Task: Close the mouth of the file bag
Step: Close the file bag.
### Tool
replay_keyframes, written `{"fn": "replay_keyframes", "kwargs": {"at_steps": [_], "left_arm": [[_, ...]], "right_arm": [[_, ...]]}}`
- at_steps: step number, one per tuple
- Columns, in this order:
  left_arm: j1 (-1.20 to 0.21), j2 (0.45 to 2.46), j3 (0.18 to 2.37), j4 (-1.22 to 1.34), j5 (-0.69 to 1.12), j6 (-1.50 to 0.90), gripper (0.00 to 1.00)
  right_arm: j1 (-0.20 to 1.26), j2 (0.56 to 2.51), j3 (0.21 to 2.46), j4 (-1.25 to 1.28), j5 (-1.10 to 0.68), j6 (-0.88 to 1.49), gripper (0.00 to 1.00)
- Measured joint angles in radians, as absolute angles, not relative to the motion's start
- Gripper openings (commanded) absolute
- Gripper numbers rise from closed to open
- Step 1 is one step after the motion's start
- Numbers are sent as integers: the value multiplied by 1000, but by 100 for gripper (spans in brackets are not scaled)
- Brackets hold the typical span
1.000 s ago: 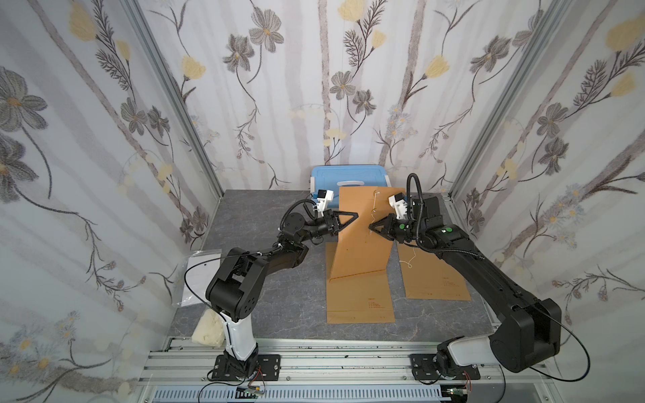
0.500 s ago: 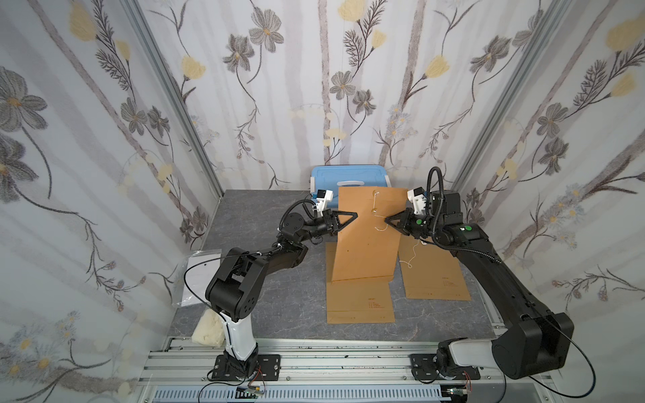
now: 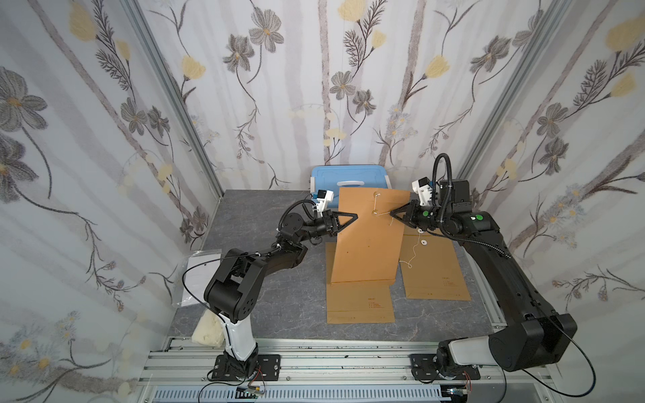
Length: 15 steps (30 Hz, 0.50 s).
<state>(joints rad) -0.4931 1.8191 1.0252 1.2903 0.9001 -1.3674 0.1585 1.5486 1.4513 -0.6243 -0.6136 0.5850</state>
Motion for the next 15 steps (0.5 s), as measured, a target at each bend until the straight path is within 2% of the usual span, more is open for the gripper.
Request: {"fn": "replay_keyframes", "kwargs": {"at_steps": [15], "left_arm": [[-525,1813,1038,1256,932,-1326,0]], "right_arm": [[178,1559,1533,-654,-620,588,1]]}}
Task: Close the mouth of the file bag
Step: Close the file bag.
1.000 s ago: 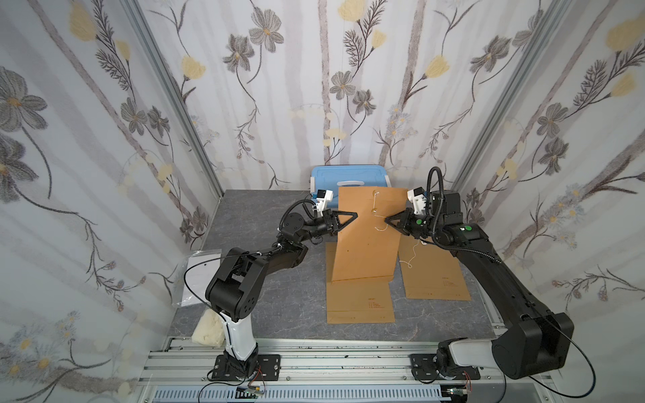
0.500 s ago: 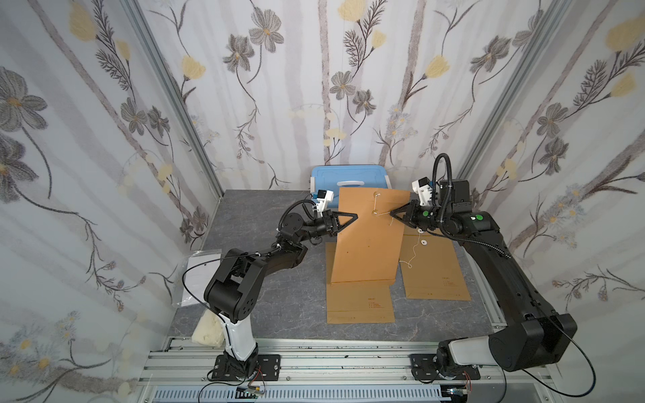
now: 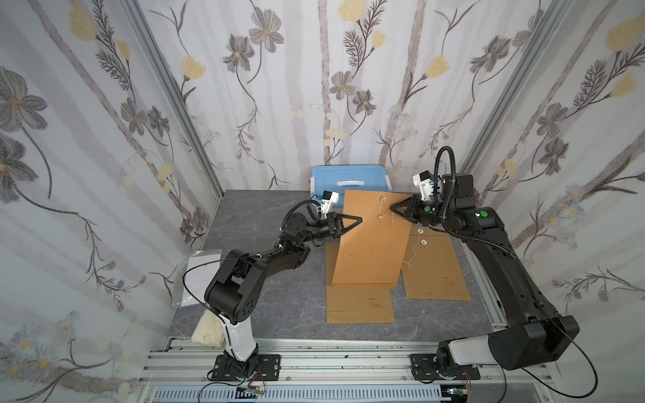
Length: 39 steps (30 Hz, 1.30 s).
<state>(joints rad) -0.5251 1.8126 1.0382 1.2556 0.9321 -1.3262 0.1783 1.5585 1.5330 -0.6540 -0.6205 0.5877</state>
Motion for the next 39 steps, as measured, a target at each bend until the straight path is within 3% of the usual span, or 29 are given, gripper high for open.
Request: {"fn": "replay_keyframes", "kwargs": {"at_steps": [19,39], "left_arm": [[-531,1814,1061,1238,939,-1312,0],[-531,1848,1075,1245,895,-1345,0]], "right_arm": [[320,1657,1643,-714,-588,598,1],[348,1607,1405,-542,-603,674,3]]}}
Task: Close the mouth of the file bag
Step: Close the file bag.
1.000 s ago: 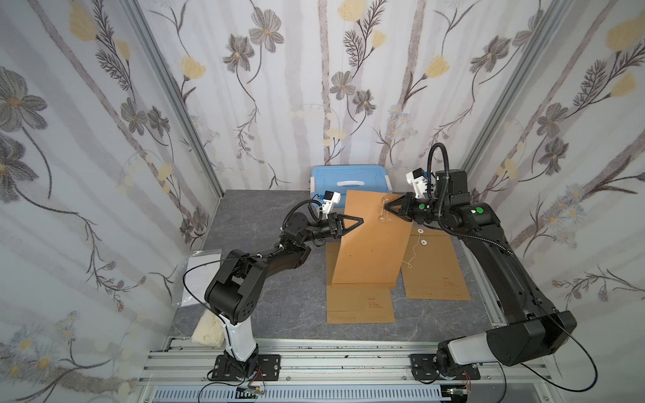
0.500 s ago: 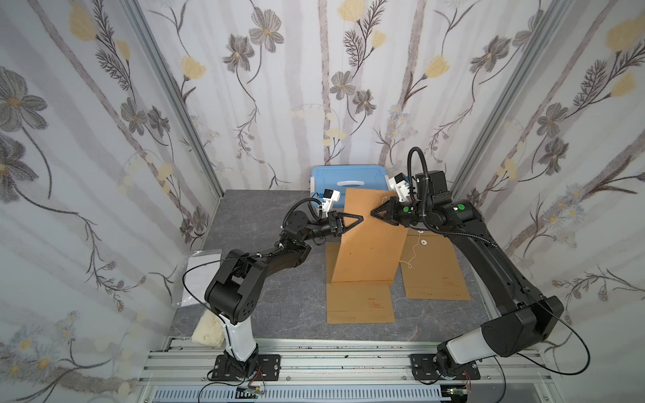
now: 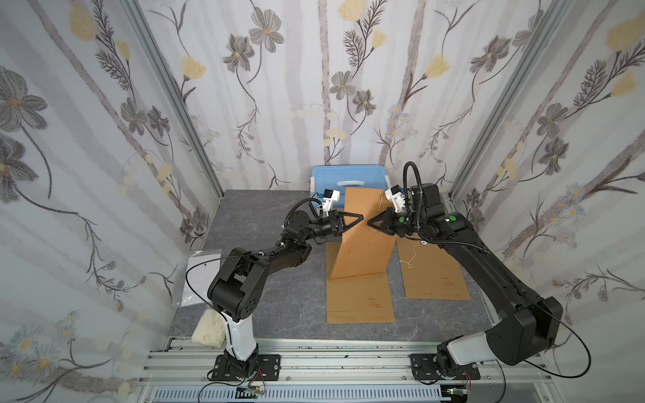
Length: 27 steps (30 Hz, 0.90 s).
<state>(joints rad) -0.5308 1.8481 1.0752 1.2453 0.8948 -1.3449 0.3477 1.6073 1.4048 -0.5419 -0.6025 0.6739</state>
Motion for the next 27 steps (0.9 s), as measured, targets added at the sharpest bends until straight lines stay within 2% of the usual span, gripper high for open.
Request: {"fn": "replay_keyframes", "kwargs": {"at_steps": [27], "left_arm": [[-529,1857,1079,1332,877,-1417,0]], "right_arm": [[229,1539,1262,-400,-630,717,1]]}}
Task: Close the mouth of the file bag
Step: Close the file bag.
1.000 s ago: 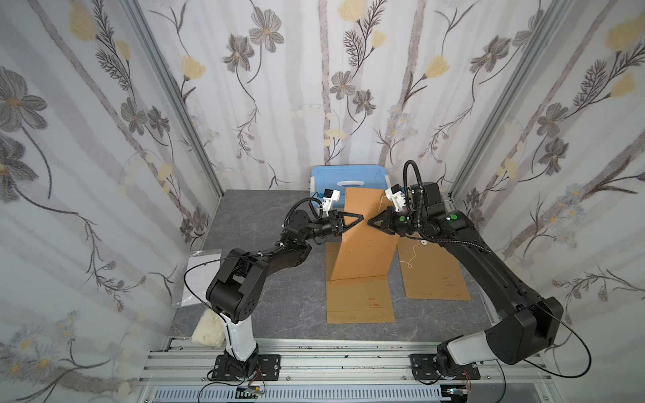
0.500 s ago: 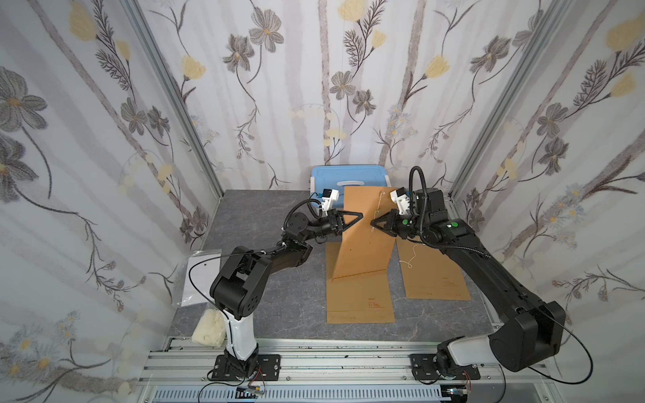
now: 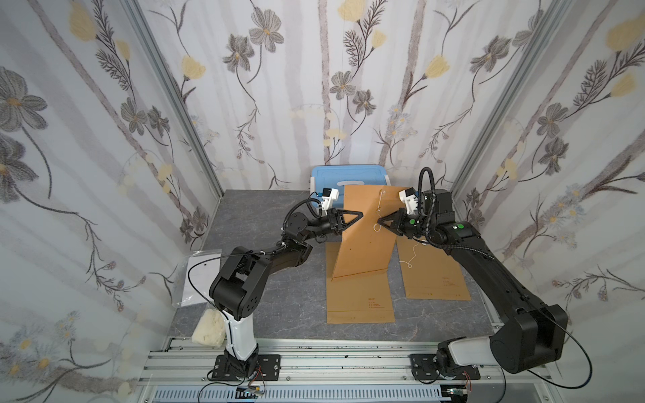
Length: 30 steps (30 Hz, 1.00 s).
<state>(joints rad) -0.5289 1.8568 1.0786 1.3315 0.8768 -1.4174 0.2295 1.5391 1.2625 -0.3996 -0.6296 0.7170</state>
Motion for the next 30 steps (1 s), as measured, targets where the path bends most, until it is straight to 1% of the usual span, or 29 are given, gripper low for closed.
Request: {"fn": "replay_keyframes", "kwargs": {"at_steps": [7,18,30], "left_arm": [[-526,1856,1077,1333,881,-1418,0],[-522,1852,1084,1321,915,-1408,0],[-535,1822,1084,1217,962,-1326,0]], "right_arm": [[179,1531,1309,-432,-678,689,3],[157,1563,1466,-603,-708,612,6],[158,1558,1490,-687,-734,589,8]]}}
